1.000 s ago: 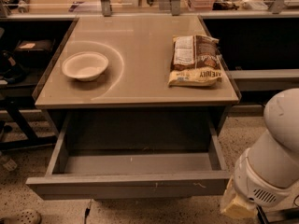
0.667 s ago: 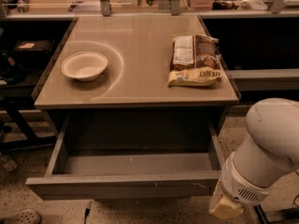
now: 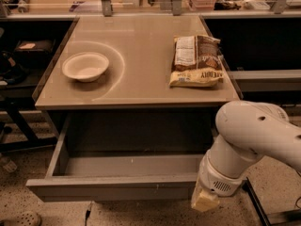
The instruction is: Close top drawer
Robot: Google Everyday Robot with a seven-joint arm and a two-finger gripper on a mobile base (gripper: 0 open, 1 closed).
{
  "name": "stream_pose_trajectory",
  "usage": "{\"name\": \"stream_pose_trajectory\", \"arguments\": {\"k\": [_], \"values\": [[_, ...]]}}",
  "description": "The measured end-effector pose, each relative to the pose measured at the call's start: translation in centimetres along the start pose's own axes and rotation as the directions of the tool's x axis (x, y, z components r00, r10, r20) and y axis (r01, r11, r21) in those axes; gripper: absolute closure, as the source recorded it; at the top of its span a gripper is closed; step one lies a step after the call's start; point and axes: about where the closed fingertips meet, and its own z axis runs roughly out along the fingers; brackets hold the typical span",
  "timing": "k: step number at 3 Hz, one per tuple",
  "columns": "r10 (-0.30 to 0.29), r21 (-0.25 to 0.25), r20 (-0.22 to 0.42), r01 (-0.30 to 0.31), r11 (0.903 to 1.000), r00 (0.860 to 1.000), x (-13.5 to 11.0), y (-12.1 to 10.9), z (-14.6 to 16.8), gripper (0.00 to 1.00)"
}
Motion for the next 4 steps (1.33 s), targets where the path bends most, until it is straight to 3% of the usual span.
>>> {"name": "stream_pose_trajectory", "arguments": {"k": [1, 2, 4], "values": [[-0.046, -0.003, -0.007, 0.046, 0.9989, 0.999, -2.11, -1.57, 0.63, 0.88], [-0.049, -0.004, -0.008, 0.049, 0.9988, 0.999, -2.23, -1.61, 0.67, 0.70], [-0.049, -0.004, -0.008, 0.049, 0.9988, 0.999, -2.23, -1.61, 0.67, 0.23]]}}
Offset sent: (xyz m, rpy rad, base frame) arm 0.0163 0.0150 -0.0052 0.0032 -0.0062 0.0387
